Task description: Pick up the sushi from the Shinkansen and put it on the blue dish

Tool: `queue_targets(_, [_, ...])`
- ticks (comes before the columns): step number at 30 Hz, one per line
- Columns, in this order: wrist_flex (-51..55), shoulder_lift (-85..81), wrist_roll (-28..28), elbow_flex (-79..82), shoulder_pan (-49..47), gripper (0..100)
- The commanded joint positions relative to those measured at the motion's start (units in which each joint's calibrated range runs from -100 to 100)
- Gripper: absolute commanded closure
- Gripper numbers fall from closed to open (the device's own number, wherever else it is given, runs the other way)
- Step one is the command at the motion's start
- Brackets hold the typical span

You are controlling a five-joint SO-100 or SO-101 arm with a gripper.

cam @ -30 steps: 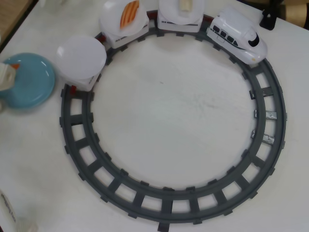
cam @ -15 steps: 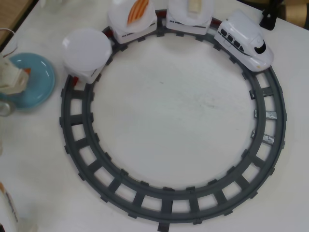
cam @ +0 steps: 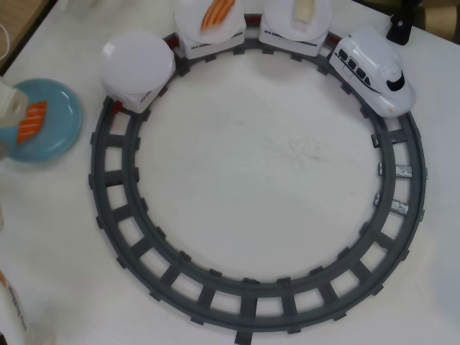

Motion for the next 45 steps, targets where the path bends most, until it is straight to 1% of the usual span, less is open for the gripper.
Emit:
queue_targets(1, [2.9,-1.1,-0.6,-8.2,1.5,76])
queue_targets(8, [2.9,-6.7,-7.9,-9.8,6.9,76])
queue_targets(11, [2.9,-11.5,-10.4,-6.1,8.7,76])
queue_targets(13, [2.9,-15.9,-10.8,-1.5,9.7,76])
queue_targets(21, [2.8,-40.5,-10.9,29.4,10.1,76])
queue_targets(27, [2.0,-57.4,-16.2,50.9,8.8,76])
queue_targets(30, [-1.9,-64.9,-20.1,61.9,7.7,76])
queue_targets(36, [-13.4,-83.0,-28.5,86.7,4.7,76])
queue_targets(42, [-21.6,-102.8,-34.3,114.3,0.9,77])
queue_targets(43, [-22.8,-106.1,-34.9,118.8,0.4,78])
queue_targets(45, [-27.0,-112.5,-34.8,125.4,0.3,84])
